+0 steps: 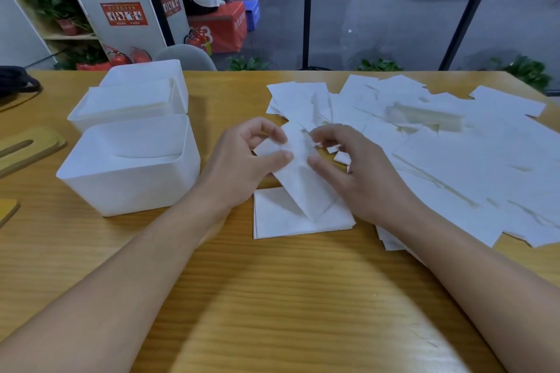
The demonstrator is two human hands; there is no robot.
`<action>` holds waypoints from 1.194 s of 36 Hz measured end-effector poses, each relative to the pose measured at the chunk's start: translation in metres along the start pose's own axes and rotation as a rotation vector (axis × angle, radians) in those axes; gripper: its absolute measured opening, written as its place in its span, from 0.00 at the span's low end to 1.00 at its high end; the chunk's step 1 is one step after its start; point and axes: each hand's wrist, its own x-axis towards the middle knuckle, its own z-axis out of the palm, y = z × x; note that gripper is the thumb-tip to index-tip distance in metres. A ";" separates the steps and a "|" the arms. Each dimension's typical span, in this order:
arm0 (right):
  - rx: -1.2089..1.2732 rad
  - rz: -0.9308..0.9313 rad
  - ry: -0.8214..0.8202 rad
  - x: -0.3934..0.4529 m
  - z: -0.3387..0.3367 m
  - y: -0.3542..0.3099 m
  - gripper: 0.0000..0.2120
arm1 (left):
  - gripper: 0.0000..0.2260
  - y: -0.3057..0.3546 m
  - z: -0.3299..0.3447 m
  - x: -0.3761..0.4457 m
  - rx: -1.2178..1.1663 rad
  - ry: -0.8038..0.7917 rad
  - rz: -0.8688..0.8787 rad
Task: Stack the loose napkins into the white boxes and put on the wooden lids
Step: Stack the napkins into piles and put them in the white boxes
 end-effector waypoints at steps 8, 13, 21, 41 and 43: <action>0.185 0.175 -0.006 0.002 -0.010 -0.002 0.09 | 0.29 0.003 -0.004 0.001 -0.099 -0.009 -0.004; 0.224 0.184 0.024 0.002 -0.016 -0.001 0.03 | 0.18 0.007 -0.006 0.000 -0.020 -0.014 -0.056; 0.143 0.143 -0.065 0.003 -0.019 0.003 0.06 | 0.05 0.007 -0.012 0.003 0.248 -0.034 -0.069; -0.209 0.087 -0.241 -0.004 -0.014 0.013 0.03 | 0.09 0.000 -0.019 0.004 0.554 -0.331 -0.160; -0.267 0.064 -0.216 -0.003 -0.014 0.013 0.04 | 0.09 -0.002 -0.020 0.005 0.565 -0.312 -0.155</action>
